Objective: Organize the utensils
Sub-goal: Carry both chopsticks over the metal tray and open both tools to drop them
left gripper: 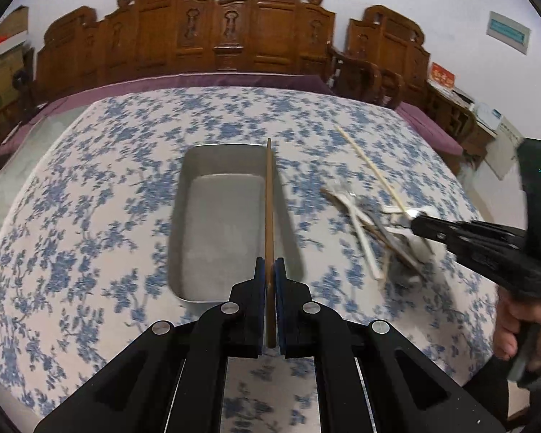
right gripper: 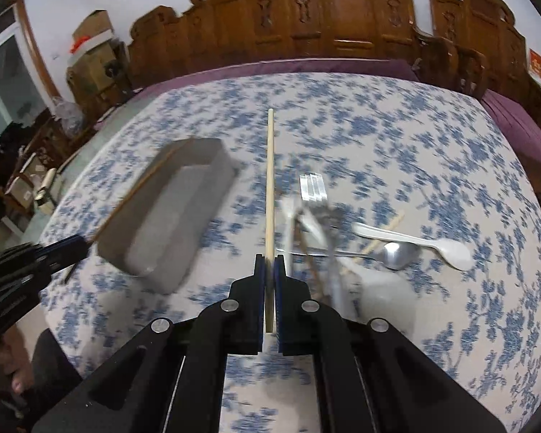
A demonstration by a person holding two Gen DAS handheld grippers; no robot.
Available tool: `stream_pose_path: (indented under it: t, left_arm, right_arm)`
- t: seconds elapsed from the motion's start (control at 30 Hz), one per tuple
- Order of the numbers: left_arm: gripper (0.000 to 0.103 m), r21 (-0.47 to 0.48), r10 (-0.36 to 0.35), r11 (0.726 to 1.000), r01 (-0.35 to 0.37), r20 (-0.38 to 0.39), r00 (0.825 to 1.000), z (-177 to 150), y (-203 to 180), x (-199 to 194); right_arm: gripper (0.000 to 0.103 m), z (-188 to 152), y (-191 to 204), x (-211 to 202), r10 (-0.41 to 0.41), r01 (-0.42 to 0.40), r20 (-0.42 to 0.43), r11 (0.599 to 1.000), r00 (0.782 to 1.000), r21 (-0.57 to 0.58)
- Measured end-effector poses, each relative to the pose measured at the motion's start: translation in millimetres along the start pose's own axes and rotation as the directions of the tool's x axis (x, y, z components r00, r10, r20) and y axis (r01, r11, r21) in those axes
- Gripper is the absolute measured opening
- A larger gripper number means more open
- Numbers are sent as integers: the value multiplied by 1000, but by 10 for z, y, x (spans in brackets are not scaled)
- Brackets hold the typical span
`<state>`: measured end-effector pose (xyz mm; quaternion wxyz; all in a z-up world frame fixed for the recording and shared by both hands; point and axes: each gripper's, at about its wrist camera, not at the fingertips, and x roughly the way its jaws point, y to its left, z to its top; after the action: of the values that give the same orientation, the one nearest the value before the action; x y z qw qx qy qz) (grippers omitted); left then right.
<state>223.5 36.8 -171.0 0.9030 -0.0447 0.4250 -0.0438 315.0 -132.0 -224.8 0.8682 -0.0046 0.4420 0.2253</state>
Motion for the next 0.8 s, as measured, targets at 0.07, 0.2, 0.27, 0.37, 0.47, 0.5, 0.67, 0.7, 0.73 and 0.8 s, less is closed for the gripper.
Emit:
stream_pose_path:
  t: [0.07, 0.2, 0.27, 0.37, 0.47, 0.5, 0.67, 0.7, 0.73, 0.8]
  left_arm:
    - [4, -5, 17, 1000, -17, -12, 1000, 24, 69, 58]
    - [4, -9, 45, 999, -46, -35, 998, 88, 191, 193]
    - [4, -8, 55, 998, -55, -45, 997, 111, 220, 254]
    - [4, -6, 60, 998, -60, -61, 996, 152, 259, 352]
    - [4, 1, 67, 998, -67, -72, 995, 180, 270, 424]
    - [4, -1, 66, 998, -66, -74, 995, 192, 281, 446]
    - [4, -4, 65, 998, -66, -78, 995, 223, 316, 522]
    - [4, -5, 64, 998, -64, -79, 995, 227, 324, 536]
    - [4, -6, 62, 998, -62, -78, 995, 234, 330, 544]
    - [4, -7, 61, 998, -62, -78, 995, 244, 345, 556]
  right_arm:
    - [6, 15, 114, -14, 16, -16, 5, 1000, 1000, -13]
    - [6, 45, 313, -27, 46, -46, 8, 998, 999, -32]
    - [6, 59, 378, -28, 57, -56, 7, 998, 998, -40]
    - [6, 79, 487, -26, 71, -70, 4, 996, 998, -53]
    - [6, 86, 544, -10, 76, -76, 1, 995, 997, -59]
    - [6, 87, 568, -1, 79, -78, -1, 995, 997, -61]
    - [6, 94, 630, 64, 81, -82, -17, 994, 997, -68]
    - [6, 92, 642, 78, 81, -82, -19, 994, 997, -70]
    - [6, 91, 658, 96, 81, -82, -23, 994, 996, -72]
    - [6, 95, 673, 143, 80, -82, -30, 994, 996, -74]
